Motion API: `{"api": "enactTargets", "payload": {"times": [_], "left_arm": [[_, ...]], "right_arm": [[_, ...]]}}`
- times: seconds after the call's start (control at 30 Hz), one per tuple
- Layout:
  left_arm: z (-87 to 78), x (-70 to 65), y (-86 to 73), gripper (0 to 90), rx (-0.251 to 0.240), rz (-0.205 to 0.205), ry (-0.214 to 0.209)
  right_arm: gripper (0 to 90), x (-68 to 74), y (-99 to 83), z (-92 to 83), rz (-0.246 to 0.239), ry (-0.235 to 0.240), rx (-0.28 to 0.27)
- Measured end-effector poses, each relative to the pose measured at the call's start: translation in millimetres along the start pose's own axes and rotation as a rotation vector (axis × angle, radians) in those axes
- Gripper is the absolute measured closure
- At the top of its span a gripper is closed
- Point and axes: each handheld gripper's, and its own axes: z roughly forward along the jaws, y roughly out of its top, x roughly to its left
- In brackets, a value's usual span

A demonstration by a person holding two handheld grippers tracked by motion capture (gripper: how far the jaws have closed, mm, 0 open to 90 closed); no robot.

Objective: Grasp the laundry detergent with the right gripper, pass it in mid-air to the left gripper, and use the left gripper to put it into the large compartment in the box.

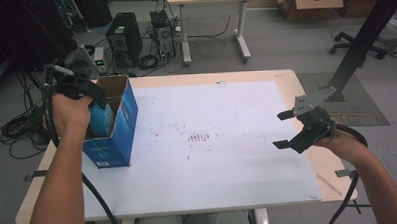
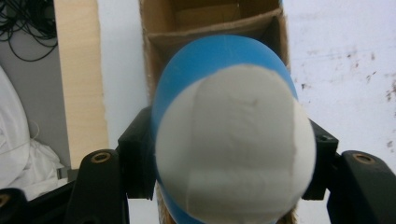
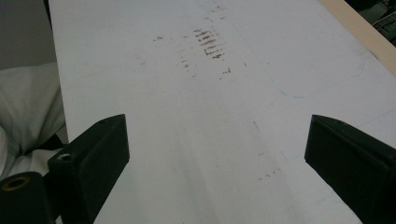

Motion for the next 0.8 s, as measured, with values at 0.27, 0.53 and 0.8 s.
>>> {"api": "enactTargets", "payload": {"times": [0.27, 0.53, 0.8], "left_arm": [[26.5, 0.1, -6.0, 37.9, 0.014, -0.006, -0.007], [45.9, -0.9, -9.7, 37.9, 0.03, 0.015, -0.006], [57.4, 0.2, -12.0, 37.9, 0.041, 0.016, -0.008]], "right_arm": [[6.3, 1.3, -6.3, 0.4, 0.01, -0.006, 0.003], [6.3, 1.3, -7.8, 0.4, 0.018, -0.008, 0.007], [6.4, 1.6, -9.3, 4.2, 0.022, -0.005, 0.007]]}}
